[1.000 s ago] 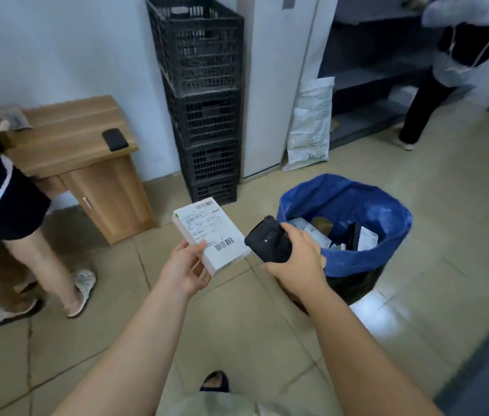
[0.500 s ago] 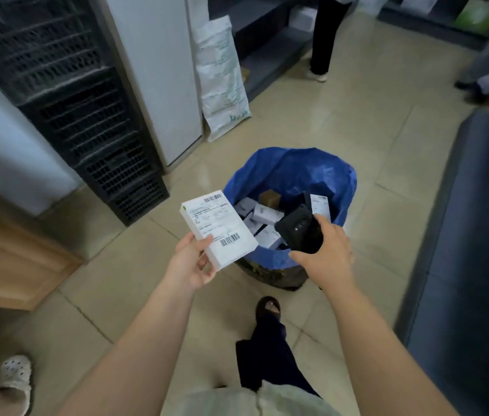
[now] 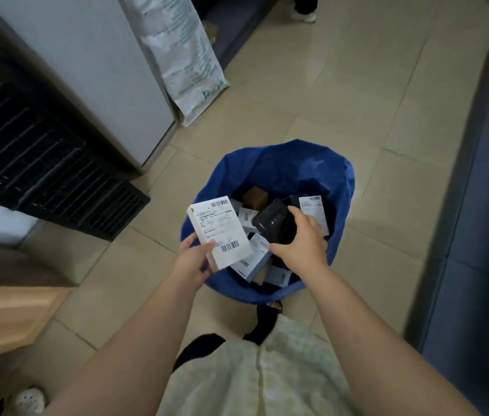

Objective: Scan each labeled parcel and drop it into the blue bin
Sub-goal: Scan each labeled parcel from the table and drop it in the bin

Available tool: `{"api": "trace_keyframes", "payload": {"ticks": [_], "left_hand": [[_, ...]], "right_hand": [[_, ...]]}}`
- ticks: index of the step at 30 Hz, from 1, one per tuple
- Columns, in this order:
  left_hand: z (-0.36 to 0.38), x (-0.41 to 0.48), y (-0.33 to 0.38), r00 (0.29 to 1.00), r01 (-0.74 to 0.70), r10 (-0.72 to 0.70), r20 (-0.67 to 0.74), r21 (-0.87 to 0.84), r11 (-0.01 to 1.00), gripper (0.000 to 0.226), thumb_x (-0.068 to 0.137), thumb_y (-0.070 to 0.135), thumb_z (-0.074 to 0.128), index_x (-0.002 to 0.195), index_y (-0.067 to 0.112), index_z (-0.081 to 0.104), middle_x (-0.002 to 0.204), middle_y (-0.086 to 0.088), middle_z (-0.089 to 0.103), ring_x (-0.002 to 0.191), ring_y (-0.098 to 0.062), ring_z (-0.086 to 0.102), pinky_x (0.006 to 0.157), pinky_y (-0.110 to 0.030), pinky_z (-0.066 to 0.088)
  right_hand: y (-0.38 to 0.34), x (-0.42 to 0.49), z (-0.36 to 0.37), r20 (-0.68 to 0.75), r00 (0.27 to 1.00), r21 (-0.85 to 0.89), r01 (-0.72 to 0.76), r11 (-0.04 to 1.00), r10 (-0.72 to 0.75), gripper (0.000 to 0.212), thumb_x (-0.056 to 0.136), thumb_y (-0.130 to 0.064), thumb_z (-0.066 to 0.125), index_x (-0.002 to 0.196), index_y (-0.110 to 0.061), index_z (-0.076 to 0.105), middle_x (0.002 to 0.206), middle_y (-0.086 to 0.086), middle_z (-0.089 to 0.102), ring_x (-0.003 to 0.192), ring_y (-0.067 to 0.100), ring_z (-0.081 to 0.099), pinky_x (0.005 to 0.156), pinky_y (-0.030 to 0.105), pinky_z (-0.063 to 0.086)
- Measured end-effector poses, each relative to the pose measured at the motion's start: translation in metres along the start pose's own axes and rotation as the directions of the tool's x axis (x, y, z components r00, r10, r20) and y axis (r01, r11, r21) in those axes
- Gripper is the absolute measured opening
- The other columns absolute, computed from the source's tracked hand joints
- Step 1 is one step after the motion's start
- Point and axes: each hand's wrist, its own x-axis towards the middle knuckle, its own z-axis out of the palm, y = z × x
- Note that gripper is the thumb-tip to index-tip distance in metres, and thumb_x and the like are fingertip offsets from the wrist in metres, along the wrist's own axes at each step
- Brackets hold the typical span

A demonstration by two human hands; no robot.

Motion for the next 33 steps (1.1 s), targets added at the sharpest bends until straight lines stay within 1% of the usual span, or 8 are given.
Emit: {"api": "trace_keyframes", "payload": {"ticks": [4,13,17,19,21,24,27,33], "left_hand": [[0.025,0.044,-0.003,0.998,0.061,-0.057,-0.038,0.113,0.992,0.046,0.092,0.005,0.067,0.132,0.022,0.053,0.113,-0.003,0.073,0.088,-0.018,0.072,0.05,-0.029,0.056],[0.07,0.202,-0.058,0.993,0.117,-0.096,-0.068,0.489,0.864,0.027,0.091,0.002,0.067,0.118,0.006,0.065,0.11,-0.01,0.072,0.095,-0.026,0.07,0.078,-0.042,0.061],[0.076,0.269,-0.089,0.991,0.132,-0.095,-0.093,0.615,0.777,0.016,0.089,0.003,0.07,0.098,0.016,0.067,0.103,-0.006,0.071,0.092,-0.024,0.069,0.077,-0.038,0.06],[0.083,0.292,-0.104,0.99,0.14,-0.124,-0.07,0.649,0.748,0.019,0.091,0.001,0.067,0.103,0.016,0.067,0.101,-0.005,0.069,0.089,-0.023,0.067,0.068,-0.031,0.057],[0.088,0.309,-0.118,0.985,0.139,-0.174,-0.016,0.677,0.723,0.028,0.091,-0.001,0.066,0.117,0.009,0.065,0.11,-0.009,0.071,0.095,-0.024,0.068,0.074,-0.033,0.057],[0.092,0.327,-0.128,0.988,0.05,-0.142,0.066,0.726,0.685,0.042,0.091,-0.004,0.064,0.131,0.007,0.058,0.122,-0.004,0.063,0.106,-0.015,0.059,0.09,-0.025,0.051],[0.09,0.333,-0.121,0.979,-0.15,-0.031,0.202,0.814,0.561,0.052,0.086,0.0,0.07,0.134,0.014,0.056,0.127,0.0,0.054,0.115,-0.012,0.05,0.088,-0.011,0.038],[0.092,0.306,-0.076,0.869,-0.494,0.084,0.487,0.852,0.17,0.055,0.084,0.013,0.07,0.135,0.025,0.055,0.14,-0.002,0.049,0.129,-0.025,0.039,0.106,-0.029,0.031]], "right_hand": [[0.009,0.04,0.023,0.08,0.995,-0.017,-0.064,0.998,0.065,0.088,0.073,-0.035,0.08,0.147,-0.033,0.034,0.143,0.002,0.042,0.129,0.028,0.039,0.102,0.048,0.038],[0.082,0.135,0.113,0.178,0.931,0.002,-0.325,0.946,0.32,0.091,0.071,-0.028,0.083,0.147,-0.03,0.033,0.141,0.005,0.041,0.128,0.03,0.038,0.103,0.053,0.041],[0.117,0.17,0.164,0.204,0.891,-0.05,-0.404,0.913,0.405,0.089,0.072,-0.028,0.083,0.145,-0.029,0.033,0.143,0.006,0.039,0.129,0.031,0.038,0.105,0.052,0.039],[0.129,0.185,0.186,0.166,0.877,-0.087,-0.442,0.893,0.451,0.088,0.073,-0.028,0.083,0.145,-0.027,0.032,0.145,0.006,0.037,0.13,0.031,0.037,0.106,0.051,0.035],[0.135,0.196,0.208,0.127,0.859,-0.085,-0.489,0.868,0.496,0.087,0.075,-0.026,0.081,0.146,-0.027,0.031,0.146,0.007,0.037,0.132,0.032,0.036,0.107,0.052,0.033],[0.141,0.207,0.233,0.108,0.842,-0.038,-0.528,0.849,0.528,0.088,0.074,-0.026,0.082,0.146,-0.027,0.032,0.144,0.008,0.039,0.132,0.033,0.037,0.109,0.054,0.033],[0.142,0.208,0.242,0.101,0.837,-0.023,-0.539,0.842,0.538,0.089,0.072,-0.026,0.082,0.147,-0.028,0.033,0.143,0.008,0.039,0.132,0.033,0.036,0.11,0.053,0.032],[0.114,0.192,0.213,0.004,0.863,0.013,-0.505,0.863,0.505,0.087,0.073,-0.025,0.08,0.146,-0.029,0.034,0.143,0.006,0.04,0.131,0.03,0.037,0.108,0.051,0.034]]}}
